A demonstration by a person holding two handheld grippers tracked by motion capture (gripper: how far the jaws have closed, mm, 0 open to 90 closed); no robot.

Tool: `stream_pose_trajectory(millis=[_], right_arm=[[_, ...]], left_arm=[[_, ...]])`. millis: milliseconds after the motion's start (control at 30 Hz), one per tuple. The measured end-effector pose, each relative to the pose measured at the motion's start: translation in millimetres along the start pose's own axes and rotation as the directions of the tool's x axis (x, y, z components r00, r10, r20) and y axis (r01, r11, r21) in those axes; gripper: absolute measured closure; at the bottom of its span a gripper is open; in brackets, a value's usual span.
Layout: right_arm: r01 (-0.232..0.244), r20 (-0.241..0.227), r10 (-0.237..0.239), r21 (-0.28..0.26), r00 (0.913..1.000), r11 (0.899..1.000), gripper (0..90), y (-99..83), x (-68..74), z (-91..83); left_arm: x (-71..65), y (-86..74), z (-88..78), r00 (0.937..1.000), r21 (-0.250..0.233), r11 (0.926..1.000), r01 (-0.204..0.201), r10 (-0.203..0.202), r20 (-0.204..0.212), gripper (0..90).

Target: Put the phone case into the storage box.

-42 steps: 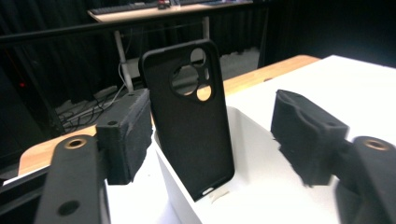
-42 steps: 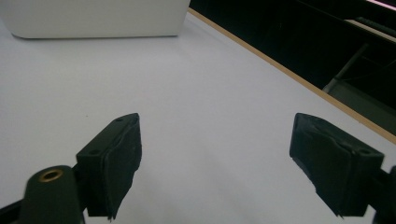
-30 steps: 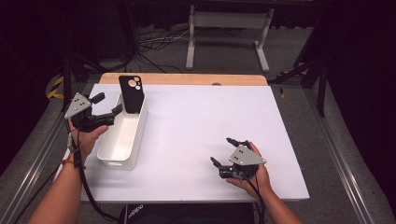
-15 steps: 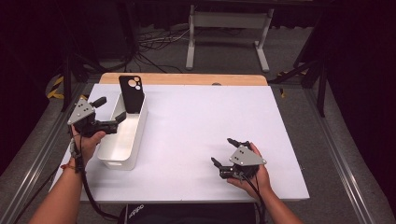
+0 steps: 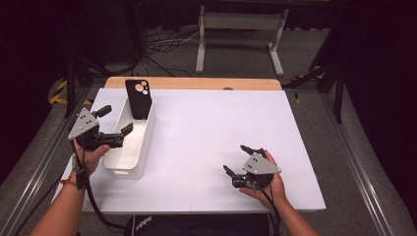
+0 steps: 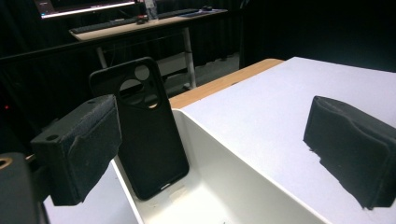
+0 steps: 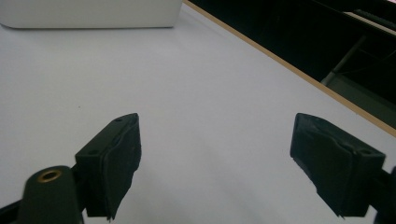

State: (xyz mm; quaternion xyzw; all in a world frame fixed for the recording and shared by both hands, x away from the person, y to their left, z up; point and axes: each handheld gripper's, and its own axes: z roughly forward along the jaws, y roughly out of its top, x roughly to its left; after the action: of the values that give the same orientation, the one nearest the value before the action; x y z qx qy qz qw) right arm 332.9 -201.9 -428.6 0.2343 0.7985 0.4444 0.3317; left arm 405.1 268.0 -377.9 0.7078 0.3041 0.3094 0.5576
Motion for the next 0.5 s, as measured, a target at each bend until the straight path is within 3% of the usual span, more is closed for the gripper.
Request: stream_pose_trajectory(millis=[133, 500], right_arm=[[0.0, 0.003, 0.0, -0.003, 1.0, 1.0, 17.4, 0.0, 0.1, -0.5], [-0.009, 0.006, 0.009, -0.013, 0.9999, 1.0, 17.4, 0.4, -3.9, -2.4]], left_arm=[[-3.6, 2.2, -1.6, 0.9998, -0.01, 0.9999, 0.01, -0.01, 0.015, 4.7], [-16.8, 8.7, -4.9, 0.9988, -0.023, 0.9995, -0.02, 0.021, 0.043, 4.2]])
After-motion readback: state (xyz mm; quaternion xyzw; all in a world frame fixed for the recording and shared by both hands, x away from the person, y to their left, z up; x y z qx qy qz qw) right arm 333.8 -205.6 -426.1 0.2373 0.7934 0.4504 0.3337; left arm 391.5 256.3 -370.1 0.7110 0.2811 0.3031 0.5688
